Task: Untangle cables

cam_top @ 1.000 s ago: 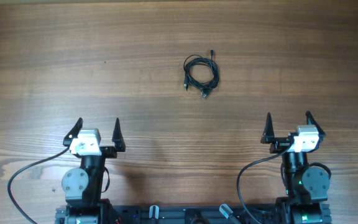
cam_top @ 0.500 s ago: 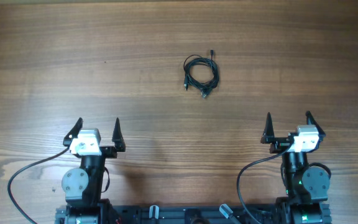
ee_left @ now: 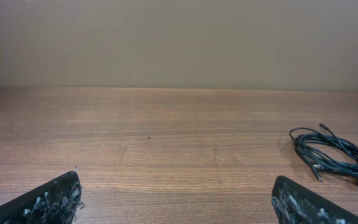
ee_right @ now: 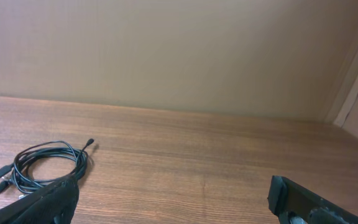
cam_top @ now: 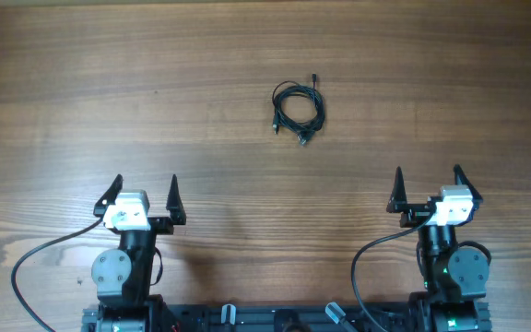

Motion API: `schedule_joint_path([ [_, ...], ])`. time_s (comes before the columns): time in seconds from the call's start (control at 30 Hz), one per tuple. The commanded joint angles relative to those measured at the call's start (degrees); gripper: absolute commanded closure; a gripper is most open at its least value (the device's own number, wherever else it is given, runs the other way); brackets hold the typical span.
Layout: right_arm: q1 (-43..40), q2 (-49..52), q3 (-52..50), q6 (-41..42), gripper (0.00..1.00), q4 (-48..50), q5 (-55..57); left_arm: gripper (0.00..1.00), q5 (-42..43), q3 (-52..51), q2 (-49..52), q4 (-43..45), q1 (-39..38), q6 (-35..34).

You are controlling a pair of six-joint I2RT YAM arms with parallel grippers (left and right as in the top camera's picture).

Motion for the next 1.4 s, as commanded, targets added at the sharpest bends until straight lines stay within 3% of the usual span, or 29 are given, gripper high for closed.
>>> schedule_joint_path([
  [0.0,-0.3,-0.2,-0.6,0.8,0.0,0.0,-1.2,0.0,0.7,-0.6,-0.4,0.7,-0.2,0.9],
  [0.1,-0.3,-0.2,-0.6,0.9,0.0,0.0,-1.2,0.0,4.0,-0.1,-0.4,3.8,-0.2,-5.2],
  [0.2,-0.3,-0.2,-0.6,0.9,0.0,0.0,-1.2,0.0,8.2,4.5,-0.4,0.6,-0.2,-5.4],
  [0.43,-0.3,-0.2,-0.2,18.3,0.0,0.1,-3.0,0.0,9.5,27.6,3.3,-21.3,-0.2,-5.2],
  [0.6,-0.3,-0.2,6.4,19.3,0.0,-1.7,-10.9,0.0,9.8,46.6,17.6,-37.1,-0.2,-4.9],
  [0.73,-0.3,-0.2,16.8,18.7,0.0,-14.6,-11.0,0.0,9.8,63.1,35.4,-48.5,-0.2,-4.7],
  [0.83,-0.3,-0.2,21.2,18.7,0.0,-22.1,-11.0,0.0,9.8,68.9,46.6,-54.3,-0.2,-4.2],
  [1.0,-0.3,-0.2,22.6,19.1,0.0,-25.7,-14.5,0.0,13.7,70.6,63.6,-53.5,-0.2,-3.0],
  [1.03,-0.3,-0.2,22.6,22.6,0.0,-25.4,-14.5,0.0,13.8,70.7,65.1,-52.7,-0.2,-3.4],
  [1.17,-0.3,-0.2,27.4,21.6,0.0,-30.3,-14.6,0.0,16.0,70.7,65.0,-49.0,-0.2,-2.4],
  [1.23,-0.3,0.0,34.5,20.5,0.0,-38.9,-9.3,0.0,15.3,70.7,62.7,-44.0,-0.2,-1.7],
  [1.37,-0.3,6.6,50.1,19.1,0.0,-51.6,-7.3,0.0,4.0,70.6,59.8,-35.5,-4.5,-1.7],
])
